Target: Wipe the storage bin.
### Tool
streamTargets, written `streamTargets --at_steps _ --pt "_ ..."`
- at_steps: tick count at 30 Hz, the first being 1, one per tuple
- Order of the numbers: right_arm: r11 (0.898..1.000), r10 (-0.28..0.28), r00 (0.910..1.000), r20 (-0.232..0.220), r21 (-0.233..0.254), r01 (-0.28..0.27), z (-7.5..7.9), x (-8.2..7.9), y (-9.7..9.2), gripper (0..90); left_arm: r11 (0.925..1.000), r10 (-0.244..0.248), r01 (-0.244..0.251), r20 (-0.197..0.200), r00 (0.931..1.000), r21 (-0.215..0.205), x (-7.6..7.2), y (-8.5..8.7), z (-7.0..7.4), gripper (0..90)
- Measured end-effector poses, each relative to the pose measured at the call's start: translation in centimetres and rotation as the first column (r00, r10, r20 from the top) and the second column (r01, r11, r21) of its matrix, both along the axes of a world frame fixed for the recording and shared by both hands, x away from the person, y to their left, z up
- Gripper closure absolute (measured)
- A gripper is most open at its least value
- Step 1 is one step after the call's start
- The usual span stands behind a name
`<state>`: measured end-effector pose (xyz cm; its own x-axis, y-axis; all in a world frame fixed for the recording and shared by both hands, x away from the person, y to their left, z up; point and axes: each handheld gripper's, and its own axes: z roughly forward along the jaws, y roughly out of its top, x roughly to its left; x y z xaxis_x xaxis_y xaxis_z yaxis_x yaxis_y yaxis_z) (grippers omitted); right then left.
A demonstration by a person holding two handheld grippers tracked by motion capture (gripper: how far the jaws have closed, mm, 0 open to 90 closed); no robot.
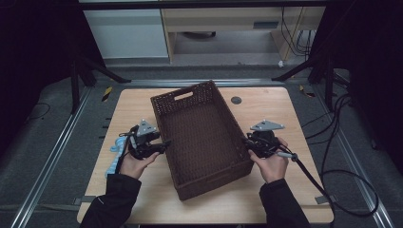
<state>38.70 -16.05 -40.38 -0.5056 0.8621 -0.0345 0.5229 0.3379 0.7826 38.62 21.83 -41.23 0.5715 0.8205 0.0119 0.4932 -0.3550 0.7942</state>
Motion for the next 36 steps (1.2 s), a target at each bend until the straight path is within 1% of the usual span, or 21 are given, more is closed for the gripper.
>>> streamTargets --at_steps 2,3,4,6,7,8,9,10,11,12,15,17,18,19,20,21,22,26,29,32,36 --pt "1.0 0.007 1.0 -0.003 0.002 -0.007 0.2 -0.6 -0.2 67.0 1.0 0.002 -0.002 0.003 1.0 -0.008 -0.3 0.0 -0.1 47.0" --pt "1.0 0.007 1.0 -0.003 0.002 -0.007 0.2 -0.6 -0.2 67.0 1.0 0.002 -0.002 0.003 1.0 -0.008 -0.3 0.0 -0.1 46.9" --pt "1.0 0.015 0.9997 -0.02 0.008 -0.015 0.2 -1.3 -0.3 66.1 0.9999 0.005 -0.005 0.005 1.0 -0.011 -0.6 -0.1 -0.1 46.9" --pt "1.0 0.008 0.9998 -0.017 0.012 -0.007 0.0 -1.7 -0.5 67.3 1.0 0.004 -0.004 0.009 1.0 -0.003 -0.7 -0.2 -0.1 46.7" --pt "1.0 -0.005 0.9995 -0.03 0.008 0.005 0.0 -1.8 -0.6 68.9 1.0 0.004 -0.004 0.009 1.0 -0.003 -0.7 -0.2 -0.1 46.6" --pt "1.0 -0.005 0.9995 -0.03 0.008 0.005 0.0 -1.8 -0.6 68.9 1.0 0.004 -0.004 0.012 0.9999 0.003 -0.8 -0.3 0.0 46.6" --pt "1.0 -0.016 0.9987 -0.049 -0.01 0.016 -0.4 -1.6 -0.8 76.2 0.9999 0.0 -0.001 0.013 0.9999 0.012 -0.9 -0.3 0.0 46.4" --pt "1.0 -0.014 0.9984 -0.054 0.0 0.014 -0.5 -1.5 -0.9 79.6 0.9999 -0.007 0.007 0.013 0.9999 0.013 -0.8 -0.3 0.1 46.1" --pt "1.0 -0.011 0.9982 -0.059 0.009 0.011 -0.6 -1.5 -0.9 79.8 0.9998 -0.016 0.016 0.014 0.9998 0.014 -0.8 -0.3 0.2 45.7" --pt "1.0 -0.016 0.9984 -0.055 0.003 0.016 -0.6 -1.4 -0.8 80.3 0.9997 -0.023 0.023 0.013 0.9996 0.01 -0.7 -0.3 0.2 44.6" --pt "1.0 -0.021 0.9982 -0.055 0.0 0.021 -0.5 -1.2 -0.9 80.9 0.9998 -0.02 0.02 0.025 0.9995 0.004 -0.5 -0.2 0.3 39.1" --pt "0.999 -0.036 0.9979 -0.054 -0.001 0.036 -0.6 -0.5 -1.0 81.5 0.9999 -0.016 0.016 0.029 0.9995 -0.004 -0.3 -0.1 0.4 38.3" --pt "0.999 -0.041 0.9978 -0.051 -0.006 0.041 -0.6 -0.2 -1.1 81.5 0.9999 -0.012 0.012 0.018 0.9998 0.0 0.0 -0.1 0.3 38.1" --pt "0.999 -0.041 0.9978 -0.051 -0.006 0.041 -0.6 -0.2 -1.1 81.5 0.9999 -0.012 0.012 0.018 0.9998 0.0 0.0 -0.1 0.3 38.1" --pt "0.999 -0.052 0.9977 -0.044 -0.014 0.051 -0.6 0.4 -1.2 81.5 0.9998 -0.017 0.017 0.007 0.9998 -0.01 0.1 -0.1 0.2 37.3" --pt "0.999 -0.052 0.9977 -0.044 -0.014 0.051 -0.6 0.4 -1.2 81.5 0.9998 -0.017 0.017 0.007 0.9998 -0.01 0.1 -0.1 0.2 37.2" --pt "0.998 -0.057 0.9978 -0.036 -0.018 0.056 -0.7 0.9 -1.3 81.4 0.9997 -0.022 0.022 0.012 0.9997 -0.007 0.1 -0.3 0.2 36.9" --pt "0.998 -0.066 0.9975 -0.028 -0.022 0.065 -0.7 1.8 -1.4 81.2 0.9996 -0.028 0.028 0.021 0.9994 -0.005 0.0 -0.3 0.5 38.0" --pt "0.997 -0.071 0.9974 -0.015 -0.03 0.071 -0.8 2.2 -1.4 80.6 0.9995 -0.027 0.028 0.028 0.9992 -0.017 0.0 0.1 0.8 38.0" --pt "0.997 -0.071 0.9975 -0.005 -0.032 0.07 -0.9 2.5 -1.6 79.9 0.9993 -0.01 0.012 0.031 0.9995 -0.035 0.1 0.9 1.1 37.9" --pt "0.997 -0.077 0.997 -0.001 -0.026 0.077 -1.0 2.9 -1.7 79.3 0.9994 0.002 -0.001 0.031 0.9995 -0.034 0.4 1.4 1.2 38.0"
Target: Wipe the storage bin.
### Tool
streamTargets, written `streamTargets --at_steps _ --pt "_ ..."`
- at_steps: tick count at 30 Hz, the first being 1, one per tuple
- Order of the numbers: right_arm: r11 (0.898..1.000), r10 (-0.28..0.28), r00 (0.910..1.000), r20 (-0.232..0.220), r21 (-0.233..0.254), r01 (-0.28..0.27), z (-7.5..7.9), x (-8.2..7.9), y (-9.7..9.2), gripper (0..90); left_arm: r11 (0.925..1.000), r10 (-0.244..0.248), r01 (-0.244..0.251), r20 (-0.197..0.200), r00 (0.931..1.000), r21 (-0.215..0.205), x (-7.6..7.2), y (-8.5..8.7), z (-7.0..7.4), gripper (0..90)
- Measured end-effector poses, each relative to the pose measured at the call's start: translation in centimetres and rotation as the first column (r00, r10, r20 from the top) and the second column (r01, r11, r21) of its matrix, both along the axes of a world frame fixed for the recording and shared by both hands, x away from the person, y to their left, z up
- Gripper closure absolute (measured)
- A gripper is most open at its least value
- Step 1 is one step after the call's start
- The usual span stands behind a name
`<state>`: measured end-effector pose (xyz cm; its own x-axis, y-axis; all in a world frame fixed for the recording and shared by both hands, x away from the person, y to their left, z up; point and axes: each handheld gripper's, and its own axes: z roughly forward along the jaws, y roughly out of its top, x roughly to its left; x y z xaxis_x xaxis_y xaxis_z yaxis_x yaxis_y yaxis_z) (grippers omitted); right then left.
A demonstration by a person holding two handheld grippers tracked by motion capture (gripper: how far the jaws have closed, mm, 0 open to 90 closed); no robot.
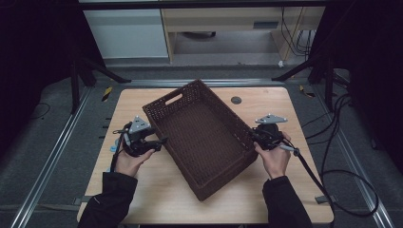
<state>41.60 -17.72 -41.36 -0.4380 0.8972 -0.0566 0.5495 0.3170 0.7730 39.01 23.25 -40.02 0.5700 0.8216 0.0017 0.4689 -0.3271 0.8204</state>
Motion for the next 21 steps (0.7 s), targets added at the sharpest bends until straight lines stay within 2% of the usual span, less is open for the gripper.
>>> streamTargets --at_steps 14,17,18,21 --pt "1.0 -0.023 0.9997 0.012 0.019 0.023 -0.2 1.4 -0.5 74.3 0.9989 0.045 -0.045 -0.012 0.9989 0.011 0.8 1.5 -0.4 37.7" --pt "0.999 -0.033 0.9986 0.04 0.027 0.032 0.4 0.8 -0.6 59.1 0.9984 0.056 -0.056 -0.009 0.9984 0.001 0.8 1.9 -0.3 37.6" --pt "0.999 -0.023 0.9988 0.043 0.043 0.021 0.7 0.5 -0.6 56.2 0.9983 0.058 -0.058 -0.007 0.9983 -0.002 0.7 2.1 -0.2 37.5" --pt "0.999 -0.013 0.9968 0.079 0.039 0.01 1.3 -0.5 -0.6 50.7 0.9976 0.07 -0.07 0.004 0.9976 -0.005 0.6 2.5 0.0 37.3"
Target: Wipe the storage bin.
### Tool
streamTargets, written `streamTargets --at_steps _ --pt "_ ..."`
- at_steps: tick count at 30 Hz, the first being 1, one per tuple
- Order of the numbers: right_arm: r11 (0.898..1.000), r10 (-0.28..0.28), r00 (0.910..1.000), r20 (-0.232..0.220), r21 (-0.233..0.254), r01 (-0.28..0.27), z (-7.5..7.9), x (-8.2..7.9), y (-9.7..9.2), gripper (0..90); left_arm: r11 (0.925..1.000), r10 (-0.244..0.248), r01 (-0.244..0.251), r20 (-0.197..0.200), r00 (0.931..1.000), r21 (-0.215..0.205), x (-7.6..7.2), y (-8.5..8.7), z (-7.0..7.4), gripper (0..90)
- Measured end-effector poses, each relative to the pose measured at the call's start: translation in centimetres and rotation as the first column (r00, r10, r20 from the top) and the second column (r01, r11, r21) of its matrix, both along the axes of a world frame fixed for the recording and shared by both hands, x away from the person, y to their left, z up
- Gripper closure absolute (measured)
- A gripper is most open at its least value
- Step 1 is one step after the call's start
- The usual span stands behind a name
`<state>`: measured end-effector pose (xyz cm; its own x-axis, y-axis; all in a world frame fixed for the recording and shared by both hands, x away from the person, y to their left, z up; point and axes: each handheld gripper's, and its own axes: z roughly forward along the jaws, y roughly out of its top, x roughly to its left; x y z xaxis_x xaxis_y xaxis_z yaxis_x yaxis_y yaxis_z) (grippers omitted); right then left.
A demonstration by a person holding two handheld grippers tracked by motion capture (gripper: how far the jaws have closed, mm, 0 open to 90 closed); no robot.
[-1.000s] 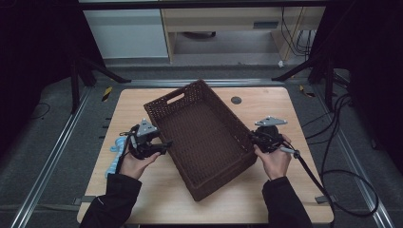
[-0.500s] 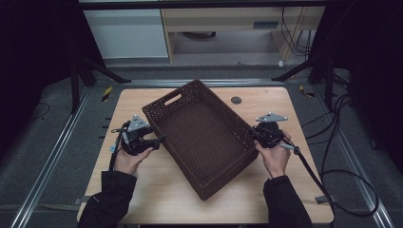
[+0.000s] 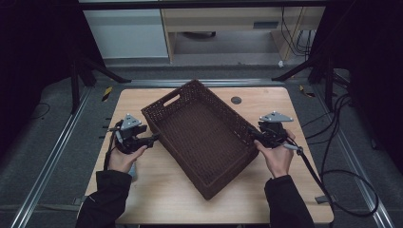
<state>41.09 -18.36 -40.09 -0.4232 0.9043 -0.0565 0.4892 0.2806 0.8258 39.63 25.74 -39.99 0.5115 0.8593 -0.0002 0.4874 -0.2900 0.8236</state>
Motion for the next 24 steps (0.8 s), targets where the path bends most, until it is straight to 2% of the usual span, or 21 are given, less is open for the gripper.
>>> streamTargets --at_steps 6,11,14,22,24 --pt "1.0 -0.002 1.0 0.007 0.015 0.002 0.5 -2.0 -0.3 44.6 0.9999 0.014 -0.014 0.008 0.9999 -0.004 -0.1 0.7 0.4 37.0" --pt "1.0 -0.003 0.9998 -0.017 0.026 0.004 0.1 -3.6 0.0 41.8 0.9997 0.021 -0.021 0.011 0.9997 -0.009 -0.3 0.9 0.4 36.9" --pt "0.999 -0.007 0.9999 -0.015 0.038 0.008 0.1 -4.0 0.1 40.5 0.9997 0.022 -0.021 0.016 0.9996 -0.011 -0.4 0.9 0.5 36.8" --pt "1.0 -0.023 0.9981 -0.058 0.01 0.024 -0.5 -4.8 0.8 37.3 0.9996 0.023 -0.023 0.011 0.9997 -0.014 -0.2 1.0 0.4 36.8" --pt "0.999 -0.028 0.9981 -0.055 0.014 0.029 -0.5 -4.9 0.8 38.0 0.9998 0.018 -0.018 0.007 0.9998 -0.007 -0.1 0.8 0.3 36.7"
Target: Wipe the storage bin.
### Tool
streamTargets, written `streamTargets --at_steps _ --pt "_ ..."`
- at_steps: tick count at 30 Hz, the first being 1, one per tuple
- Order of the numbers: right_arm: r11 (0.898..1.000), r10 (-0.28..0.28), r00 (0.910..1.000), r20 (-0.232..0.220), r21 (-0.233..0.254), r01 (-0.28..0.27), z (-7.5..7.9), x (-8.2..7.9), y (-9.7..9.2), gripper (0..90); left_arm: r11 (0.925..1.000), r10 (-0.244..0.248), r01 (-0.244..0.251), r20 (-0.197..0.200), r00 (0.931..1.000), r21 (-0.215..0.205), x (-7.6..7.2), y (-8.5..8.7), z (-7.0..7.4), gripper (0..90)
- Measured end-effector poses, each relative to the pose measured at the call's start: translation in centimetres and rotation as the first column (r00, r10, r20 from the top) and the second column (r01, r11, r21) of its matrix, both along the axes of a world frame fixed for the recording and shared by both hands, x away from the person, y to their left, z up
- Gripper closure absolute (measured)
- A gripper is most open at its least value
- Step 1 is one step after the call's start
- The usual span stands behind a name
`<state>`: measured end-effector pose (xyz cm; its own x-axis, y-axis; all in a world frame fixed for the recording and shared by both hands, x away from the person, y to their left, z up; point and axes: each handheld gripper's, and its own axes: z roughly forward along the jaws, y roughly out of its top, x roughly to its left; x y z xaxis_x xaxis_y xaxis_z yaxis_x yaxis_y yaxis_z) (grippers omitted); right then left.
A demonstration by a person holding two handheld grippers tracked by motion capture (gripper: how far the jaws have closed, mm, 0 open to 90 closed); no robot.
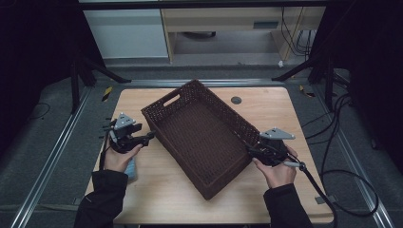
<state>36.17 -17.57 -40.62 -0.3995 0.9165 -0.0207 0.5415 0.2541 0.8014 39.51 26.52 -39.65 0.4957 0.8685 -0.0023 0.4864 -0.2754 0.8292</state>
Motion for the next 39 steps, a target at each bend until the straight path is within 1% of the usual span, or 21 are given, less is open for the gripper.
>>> streamTargets --at_steps 2,6,10,11,13,14,16,21,22,23,26,28,30,33,35,37,38,39 --pt "1.0 -0.01 0.9999 -0.008 0.008 0.011 0.0 0.0 0.0 37.9 1.0 -0.007 0.007 -0.001 1.0 0.005 0.0 -0.2 0.0 36.6" --pt "0.999 -0.031 0.9994 -0.012 0.011 0.032 -0.1 0.1 0.0 38.2 1.0 -0.004 0.004 -0.001 1.0 0.006 0.0 -0.1 0.0 36.6" --pt "0.999 -0.043 0.999 -0.007 0.012 0.044 -0.3 0.4 -0.1 39.2 1.0 0.003 -0.003 0.0 1.0 0.002 0.2 0.1 0.0 36.6" --pt "0.999 -0.048 0.9989 0.002 0.026 0.048 -0.4 0.4 -0.2 39.9 1.0 0.005 -0.005 0.001 1.0 0.001 0.2 0.1 0.0 36.6" --pt "0.995 -0.057 0.9984 0.0 0.086 0.057 -0.9 0.8 -0.9 40.7 1.0 0.003 -0.003 0.003 1.0 0.001 0.4 0.2 0.0 36.6" --pt "0.994 -0.057 0.9984 -0.004 0.095 0.057 -0.9 0.9 -1.1 40.9 0.9999 0.008 -0.008 0.005 1.0 0.009 0.6 0.2 0.2 36.3" --pt "0.993 -0.051 0.9987 -0.004 0.109 0.052 -1.0 1.2 -1.4 41.1 0.9999 0.012 -0.012 0.008 0.9999 0.003 0.8 0.4 0.4 36.2" --pt "0.995 -0.046 0.9989 0.01 0.083 0.045 -1.1 2.1 -1.6 41.8 0.9994 0.034 -0.034 0.027 0.9991 -0.006 1.8 1.2 0.8 36.0" --pt "0.996 -0.047 0.9988 0.01 0.079 0.046 -1.1 2.2 -1.7 41.9 0.9992 0.039 -0.039 0.031 0.9988 -0.002 2.2 1.4 0.9 36.0" --pt "0.996 -0.048 0.9987 0.013 0.072 0.047 -1.1 2.4 -1.7 42.0 0.9991 0.042 -0.042 0.03 0.9987 0.004 2.4 1.6 0.9 35.9" --pt "0.997 -0.051 0.9985 0.019 0.052 0.05 -1.1 2.8 -1.6 42.3 0.9985 0.054 -0.054 0.027 0.9981 -0.002 3.3 2.2 0.7 36.0" --pt "0.998 -0.054 0.9983 0.022 0.044 0.053 -1.1 3.0 -1.6 42.5 0.9978 0.066 -0.066 0.026 0.9975 0.007 4.2 2.6 0.4 36.1" --pt "0.998 -0.055 0.9983 0.021 0.042 0.054 -1.2 3.1 -1.6 42.7 0.9974 0.071 -0.071 0.009 0.9974 0.014 5.0 2.8 0.0 36.5" --pt "0.998 -0.057 0.9981 0.02 0.042 0.057 -1.2 3.3 -1.7 42.9 0.9969 0.067 -0.067 -0.009 0.9977 0.041 6.2 2.7 -0.7 37.6" --pt "0.998 -0.059 0.9979 0.024 0.034 0.059 -1.2 3.5 -1.6 43.2 0.9969 0.063 -0.062 -0.017 0.9979 0.049 6.7 2.7 -1.1 39.4" --pt "0.998 -0.061 0.9978 0.026 0.028 0.06 -1.2 3.6 -1.6 43.3 0.9963 0.061 -0.059 -0.033 0.9976 0.063 7.0 2.6 -1.5 43.5" --pt "0.998 -0.059 0.9979 0.027 0.024 0.058 -1.2 3.6 -1.6 43.5 0.9969 0.052 -0.049 -0.046 0.9976 0.061 7.1 2.5 -1.7 46.2" --pt "0.999 -0.048 0.9983 0.033 0.016 0.047 -1.1 3.6 -1.6 45.0 0.9976 0.047 -0.045 -0.049 0.9977 0.052 7.1 2.5 -1.7 48.2"
